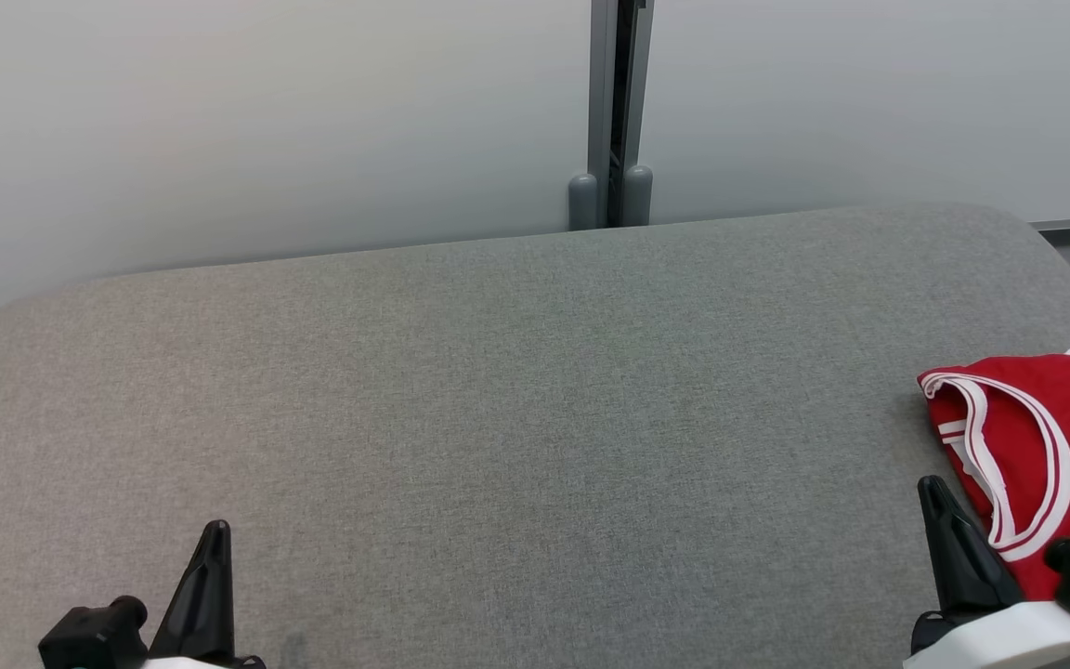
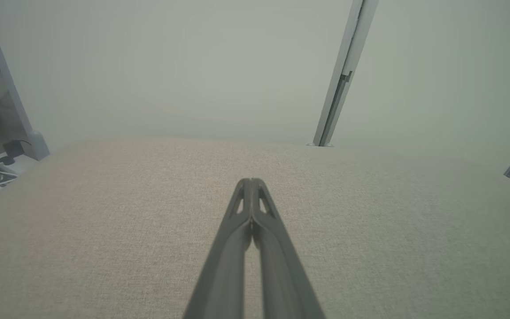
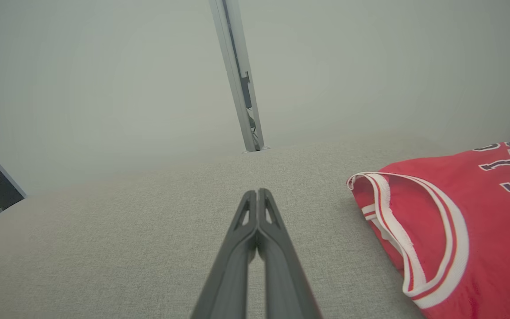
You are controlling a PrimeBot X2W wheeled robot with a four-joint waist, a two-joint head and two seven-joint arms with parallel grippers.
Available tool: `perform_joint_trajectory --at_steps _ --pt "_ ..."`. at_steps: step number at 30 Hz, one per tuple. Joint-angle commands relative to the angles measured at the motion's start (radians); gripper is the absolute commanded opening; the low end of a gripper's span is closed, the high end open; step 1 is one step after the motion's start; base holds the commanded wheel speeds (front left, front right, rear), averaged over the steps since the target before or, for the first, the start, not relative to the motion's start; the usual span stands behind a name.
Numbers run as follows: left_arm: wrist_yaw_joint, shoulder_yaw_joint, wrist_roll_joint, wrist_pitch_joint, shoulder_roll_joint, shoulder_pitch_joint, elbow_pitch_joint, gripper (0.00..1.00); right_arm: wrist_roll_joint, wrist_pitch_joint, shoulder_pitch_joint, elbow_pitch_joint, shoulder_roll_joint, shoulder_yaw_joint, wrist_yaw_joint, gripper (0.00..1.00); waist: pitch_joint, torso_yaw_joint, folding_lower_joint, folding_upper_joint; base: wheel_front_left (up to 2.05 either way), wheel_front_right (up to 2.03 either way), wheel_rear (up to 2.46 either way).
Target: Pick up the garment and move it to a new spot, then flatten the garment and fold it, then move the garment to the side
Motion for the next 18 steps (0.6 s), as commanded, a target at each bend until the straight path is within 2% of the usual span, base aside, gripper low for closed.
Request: perform_joint_trajectory --at_steps 1,18 --pt "-0.012 0.018 -0.047 0.005 0.008 -0.021 -0.009 0.0 0.053 0.006 -0.026 -0.005 -0.009 -0.004 0.0 0.0 0.0 0.0 0.0 0.0 0.0 0.0 0.0" --pt "-0.083 0.069 -0.321 0.034 -0.026 -0.063 0.046 0.0 0.357 0.039 -0.077 0.06 -0.016 -0.007 0.0 0.0 0.004 0.004 0.0 0.0 0.0 0.0 0.0"
